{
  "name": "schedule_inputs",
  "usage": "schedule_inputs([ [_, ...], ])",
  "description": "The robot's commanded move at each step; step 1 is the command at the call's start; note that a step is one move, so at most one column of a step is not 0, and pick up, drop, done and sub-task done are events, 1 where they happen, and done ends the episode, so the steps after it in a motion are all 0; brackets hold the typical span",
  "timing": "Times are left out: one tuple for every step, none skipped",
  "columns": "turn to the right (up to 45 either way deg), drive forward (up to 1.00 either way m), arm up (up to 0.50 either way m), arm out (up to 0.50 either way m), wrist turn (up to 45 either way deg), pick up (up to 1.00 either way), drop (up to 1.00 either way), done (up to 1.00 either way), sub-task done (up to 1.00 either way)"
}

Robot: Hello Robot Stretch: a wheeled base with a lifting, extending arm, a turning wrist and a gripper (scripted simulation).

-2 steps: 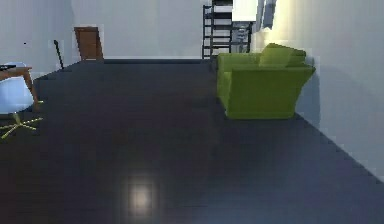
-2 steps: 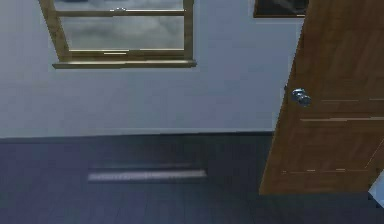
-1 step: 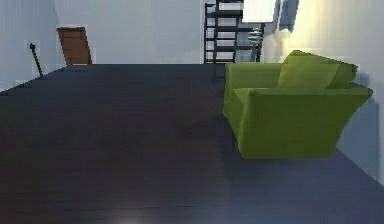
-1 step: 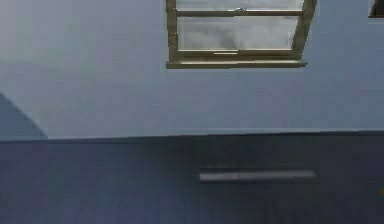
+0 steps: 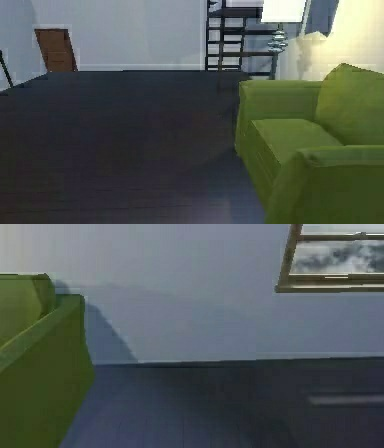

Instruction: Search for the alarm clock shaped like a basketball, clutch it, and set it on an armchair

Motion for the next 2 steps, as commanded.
schedule_inputs([
  [0.0, 1.00, 0.00, 0.00, 0.0, 0.00, 0.00, 0.00, 0.00],
  [0.0, 0.55, 0.00, 0.00, 0.0, 0.00, 0.00, 0.00, 0.00],
])
